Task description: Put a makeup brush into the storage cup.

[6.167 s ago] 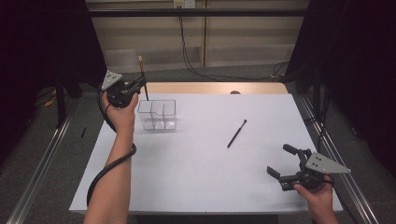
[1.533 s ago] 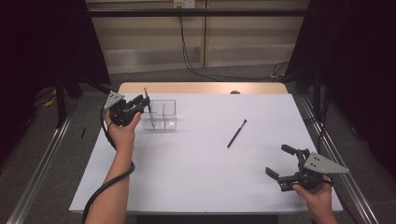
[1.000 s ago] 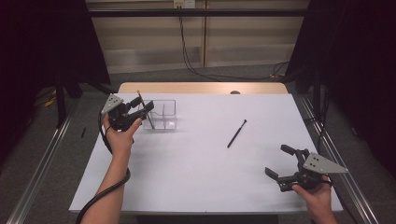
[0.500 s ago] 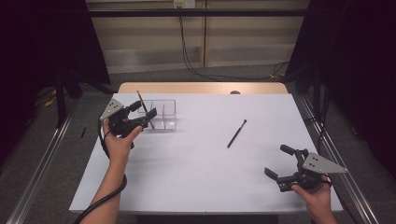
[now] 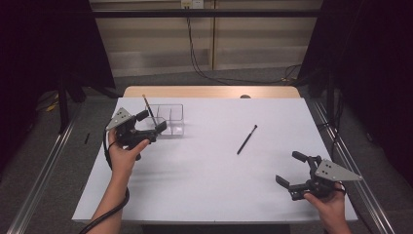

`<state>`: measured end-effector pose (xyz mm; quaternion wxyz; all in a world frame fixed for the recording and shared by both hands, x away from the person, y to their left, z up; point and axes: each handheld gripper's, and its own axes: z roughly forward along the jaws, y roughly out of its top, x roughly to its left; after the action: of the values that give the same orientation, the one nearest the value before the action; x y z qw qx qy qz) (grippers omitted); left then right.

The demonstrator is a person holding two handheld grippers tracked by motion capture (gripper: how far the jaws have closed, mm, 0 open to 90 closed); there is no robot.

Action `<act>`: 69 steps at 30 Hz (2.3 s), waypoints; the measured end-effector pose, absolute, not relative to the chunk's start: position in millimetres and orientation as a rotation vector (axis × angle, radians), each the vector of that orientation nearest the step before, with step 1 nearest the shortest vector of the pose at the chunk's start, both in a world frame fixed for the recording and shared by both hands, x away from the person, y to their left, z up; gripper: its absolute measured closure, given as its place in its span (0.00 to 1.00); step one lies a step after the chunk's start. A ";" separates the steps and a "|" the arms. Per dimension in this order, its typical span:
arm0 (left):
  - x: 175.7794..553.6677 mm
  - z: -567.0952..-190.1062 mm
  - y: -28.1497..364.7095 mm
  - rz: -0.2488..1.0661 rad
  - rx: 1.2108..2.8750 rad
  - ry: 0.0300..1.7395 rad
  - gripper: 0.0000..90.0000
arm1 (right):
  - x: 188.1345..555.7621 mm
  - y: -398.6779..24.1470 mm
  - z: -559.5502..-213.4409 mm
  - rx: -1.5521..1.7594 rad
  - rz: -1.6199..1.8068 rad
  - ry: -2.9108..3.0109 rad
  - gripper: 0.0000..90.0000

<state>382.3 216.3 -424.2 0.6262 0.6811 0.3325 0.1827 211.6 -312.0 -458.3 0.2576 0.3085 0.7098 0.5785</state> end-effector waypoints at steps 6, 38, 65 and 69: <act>377.7 -426.8 215.8 0.382 1.572 0.745 0.02 | 211.9 -311.8 -458.7 0.834 1.573 1.926 0.00; 338.2 -429.6 219.6 0.317 1.677 0.578 0.00 | 212.4 -311.5 -458.7 0.835 1.564 1.929 0.00; 310.4 -436.7 241.9 0.349 1.722 0.567 0.00 | 213.6 -311.9 -459.2 0.845 1.560 1.926 0.00; 305.9 -436.6 245.0 0.353 1.726 0.560 0.00 | 213.9 -312.7 -459.6 0.851 1.558 1.925 0.00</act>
<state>305.9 245.0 -436.6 0.6022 0.7454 0.2419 0.1522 213.9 -312.7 -459.6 0.2586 0.3138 0.7102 0.5747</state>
